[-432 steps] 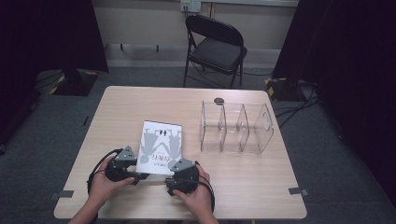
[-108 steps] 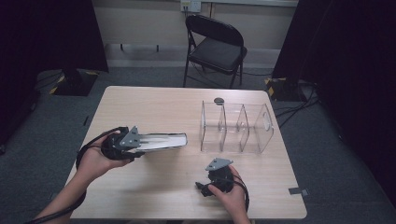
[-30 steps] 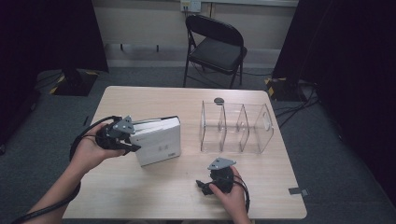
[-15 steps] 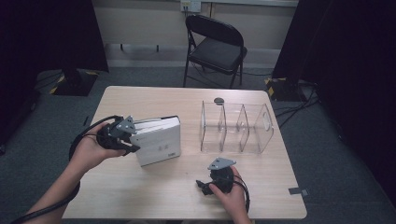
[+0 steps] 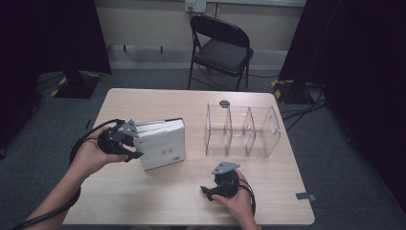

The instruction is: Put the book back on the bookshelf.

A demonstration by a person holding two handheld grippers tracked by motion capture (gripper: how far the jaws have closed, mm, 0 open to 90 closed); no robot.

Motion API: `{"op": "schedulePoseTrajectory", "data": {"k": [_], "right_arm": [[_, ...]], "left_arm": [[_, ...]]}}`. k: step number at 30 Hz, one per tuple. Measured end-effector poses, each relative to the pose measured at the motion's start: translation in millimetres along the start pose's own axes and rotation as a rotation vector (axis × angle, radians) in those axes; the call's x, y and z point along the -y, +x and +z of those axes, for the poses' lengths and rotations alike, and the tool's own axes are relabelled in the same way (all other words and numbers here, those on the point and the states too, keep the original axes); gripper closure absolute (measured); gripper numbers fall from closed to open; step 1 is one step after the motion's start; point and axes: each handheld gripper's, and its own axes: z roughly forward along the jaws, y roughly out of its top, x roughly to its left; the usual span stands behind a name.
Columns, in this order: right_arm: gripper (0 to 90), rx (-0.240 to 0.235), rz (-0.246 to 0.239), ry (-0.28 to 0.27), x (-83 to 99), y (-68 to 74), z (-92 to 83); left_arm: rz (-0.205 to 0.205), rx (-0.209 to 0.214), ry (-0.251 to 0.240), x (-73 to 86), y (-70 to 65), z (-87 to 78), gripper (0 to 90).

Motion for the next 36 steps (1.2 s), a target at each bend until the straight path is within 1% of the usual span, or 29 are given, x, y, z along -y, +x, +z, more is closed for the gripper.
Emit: {"op": "schedulePoseTrajectory", "data": {"k": [1,2,3,5,6,7,8,9,10,11,12,13,14,15,16,17,18,19,20,21,24,26,28,30,32,33,34,35,36], "right_arm": [[12.4,-0.018,-0.012,0.01,-2.0,0.0,0.1],[12.4,-0.023,-0.026,0.022,-3.5,-0.5,0.2],[12.5,-0.025,-0.029,0.032,-5.0,0.1,0.2],[12.5,-0.035,-0.05,0.051,-8.1,0.5,0.6],[12.7,-0.037,-0.055,0.059,-9.2,0.4,0.8],[13.2,-0.05,-0.063,0.065,-10.9,0.4,1.2],[13.3,-0.063,-0.068,0.069,-12.6,0.5,1.1],[13.3,-0.063,-0.068,0.069,-12.6,0.5,1.1],[14.3,-0.093,-0.082,0.069,-16.5,0.7,0.9],[14.6,-0.101,-0.089,0.063,-20.5,0.6,0.0],[14.6,-0.104,-0.094,0.067,-22.7,0.2,-0.9],[14.7,-0.1,-0.1,0.07,-25.9,-0.2,-1.8],[14.7,-0.108,-0.105,0.07,-28.9,-0.7,-1.9],[14.9,-0.106,-0.114,0.08,-32.9,-1.5,-3.1],[15.1,-0.112,-0.113,0.079,-35.2,-1.6,-3.4],[15.2,-0.118,-0.117,0.083,-38.9,-2.0,-4.2],[15.2,-0.118,-0.117,0.083,-38.9,-2.0,-4.2],[15.4,-0.123,-0.122,0.085,-41.2,-2.1,-4.5],[15.6,-0.124,-0.144,0.101,-48.5,-2.1,-6.2],[15.8,-0.131,-0.14,0.101,-50.3,-1.8,-6.5],[16.7,-0.151,-0.147,0.103,-57.1,-1.1,-7.5],[17.0,-0.152,-0.165,0.117,-61.8,-0.5,-7.9],[16.9,-0.151,-0.17,0.126,-63.9,0.0,-8.1],[17.2,-0.158,-0.193,0.14,-71.0,0.5,-8.8],[17.5,-0.163,-0.201,0.137,-75.4,0.6,-10.0],[17.5,-0.163,-0.201,0.137,-75.4,0.6,-10.0],[17.9,-0.171,-0.204,0.132,-81.4,0.4,-12.3],[17.9,-0.178,-0.204,0.127,-83.2,0.3,-12.7],[17.9,-0.178,-0.204,0.127,-83.2,0.3,-12.7]], "left_arm": [[0.002,0.017,0.007,0.5,1.3,-0.6,54.3],[-0.005,0.004,0.003,1.4,0.6,0.3,54.2],[0.001,0.019,0.01,1.7,2.1,-0.4,54.0],[-0.012,0.017,0.006,2.8,2.6,-0.5,53.0],[-0.015,0.006,0.002,3.5,2.6,-0.1,52.5],[-0.015,0.022,0.004,3.6,3.6,-0.4,50.9],[-0.007,0.011,0.009,4.2,3.4,-0.2,50.3],[-0.007,0.011,0.009,4.2,3.4,-0.2,49.5],[-0.01,-0.001,0.007,4.5,2.9,0.3,49.5],[-0.013,0.019,0.014,4.5,3.9,-0.2,48.0],[-0.026,0.019,0.007,4.8,3.4,0.2,47.6],[-0.03,0.013,-0.003,5.3,3.2,1.2,46.7],[-0.031,0.006,-0.004,5.7,2.8,1.6,46.3],[-0.033,0.005,-0.005,6.0,2.7,1.7,45.6],[-0.033,0.005,-0.005,6.0,2.7,1.7,45.3],[-0.026,0.015,0.009,6.3,2.9,1.7,45.4],[-0.026,0.015,0.009,6.3,2.9,1.7,45.1],[-0.028,0.009,0.01,6.8,2.3,1.9,45.1],[-0.04,0.017,-0.001,7.4,1.9,2.5,43.5],[-0.041,0.019,0.005,7.5,2.0,2.4,43.4],[-0.041,0.015,0.005,8.9,1.3,3.5,42.1],[-0.044,0.02,0.003,9.5,0.9,3.4,42.1],[-0.041,0.02,0.004,9.7,0.7,3.2,41.7],[-0.043,0.012,0.004,10.7,0.1,2.4,40.8],[-0.045,0.01,0.005,11.0,-0.1,2.5,39.5],[-0.039,0.017,0.008,11.3,0.2,2.6,39.5],[-0.038,0.018,0.013,11.8,0.2,3.1,39.2],[-0.048,0.022,0.012,12.2,0.0,3.6,38.8],[-0.048,0.022,0.012,12.2,0.0,3.6,38.1]]}}
